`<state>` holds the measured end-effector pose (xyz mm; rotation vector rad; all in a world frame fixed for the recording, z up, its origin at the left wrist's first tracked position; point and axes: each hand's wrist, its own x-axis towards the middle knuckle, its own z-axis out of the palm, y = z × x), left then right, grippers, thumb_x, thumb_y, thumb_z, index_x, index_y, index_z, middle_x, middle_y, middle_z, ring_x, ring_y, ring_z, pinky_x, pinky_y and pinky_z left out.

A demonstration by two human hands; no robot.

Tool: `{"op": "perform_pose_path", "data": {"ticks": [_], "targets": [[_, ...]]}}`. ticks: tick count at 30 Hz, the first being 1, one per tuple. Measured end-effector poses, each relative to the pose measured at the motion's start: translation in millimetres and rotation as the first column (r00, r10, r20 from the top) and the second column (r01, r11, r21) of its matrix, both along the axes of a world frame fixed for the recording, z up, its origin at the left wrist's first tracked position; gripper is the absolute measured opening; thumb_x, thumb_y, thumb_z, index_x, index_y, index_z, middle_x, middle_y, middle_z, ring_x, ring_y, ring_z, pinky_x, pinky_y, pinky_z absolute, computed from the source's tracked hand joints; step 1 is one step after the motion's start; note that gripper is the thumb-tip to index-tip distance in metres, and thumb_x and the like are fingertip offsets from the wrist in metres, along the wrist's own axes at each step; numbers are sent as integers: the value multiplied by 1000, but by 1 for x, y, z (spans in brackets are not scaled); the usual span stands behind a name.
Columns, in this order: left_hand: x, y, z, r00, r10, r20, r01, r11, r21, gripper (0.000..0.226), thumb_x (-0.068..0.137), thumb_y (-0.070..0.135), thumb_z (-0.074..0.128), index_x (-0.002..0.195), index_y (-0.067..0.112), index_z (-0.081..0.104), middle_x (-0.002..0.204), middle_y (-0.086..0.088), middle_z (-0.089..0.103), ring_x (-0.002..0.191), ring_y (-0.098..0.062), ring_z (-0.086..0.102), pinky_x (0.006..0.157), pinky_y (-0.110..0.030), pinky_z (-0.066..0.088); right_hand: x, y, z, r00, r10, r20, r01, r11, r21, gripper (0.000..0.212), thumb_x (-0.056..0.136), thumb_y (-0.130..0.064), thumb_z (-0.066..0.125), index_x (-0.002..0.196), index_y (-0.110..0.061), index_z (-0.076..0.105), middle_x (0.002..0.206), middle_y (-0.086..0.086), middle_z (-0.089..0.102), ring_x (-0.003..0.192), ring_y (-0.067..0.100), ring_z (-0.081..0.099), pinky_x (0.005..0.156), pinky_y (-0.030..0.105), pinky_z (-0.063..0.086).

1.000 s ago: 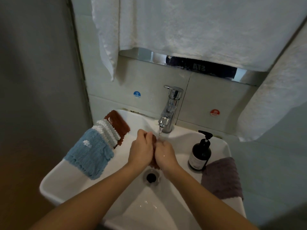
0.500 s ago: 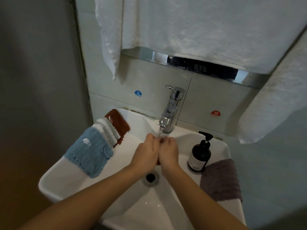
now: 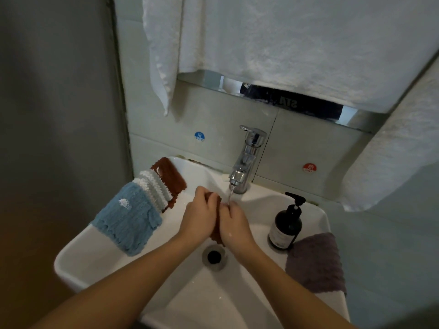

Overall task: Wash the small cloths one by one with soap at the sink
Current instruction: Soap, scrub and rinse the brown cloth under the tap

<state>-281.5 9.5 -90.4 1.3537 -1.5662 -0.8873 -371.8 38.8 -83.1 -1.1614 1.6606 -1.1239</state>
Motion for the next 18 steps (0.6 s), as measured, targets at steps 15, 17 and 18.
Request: {"op": "perform_pose_path", "data": {"ticks": [15, 17, 18], "targets": [[3, -5, 3, 989, -54, -138, 72, 989, 127, 21, 102, 31, 45, 97, 14, 57, 85, 0, 61, 81, -17, 60, 66, -28, 48, -37, -1, -3, 865, -39, -501, -33, 990, -134, 19, 101, -34, 45, 100, -23, 60, 97, -2, 59, 90, 17, 59, 69, 26, 45], [5, -5, 9, 953, -117, -278, 193, 945, 265, 25, 102, 27, 44, 98, 10, 62, 86, -4, 62, 82, -20, 60, 63, -27, 52, -36, 6, -1, 945, -12, -327, -46, 985, -168, 22, 101, -38, 47, 107, -23, 61, 101, -5, 59, 93, 10, 58, 75, 20, 44], [6, -3, 14, 925, -137, -355, 266, 900, 345, 26, 102, 23, 43, 100, 8, 64, 85, -7, 59, 78, -22, 60, 59, -29, 54, -32, 9, 1, 983, 55, -178, -79, 988, -131, 24, 100, -40, 48, 111, -23, 61, 103, -7, 62, 95, 9, 59, 78, 20, 47]]}}
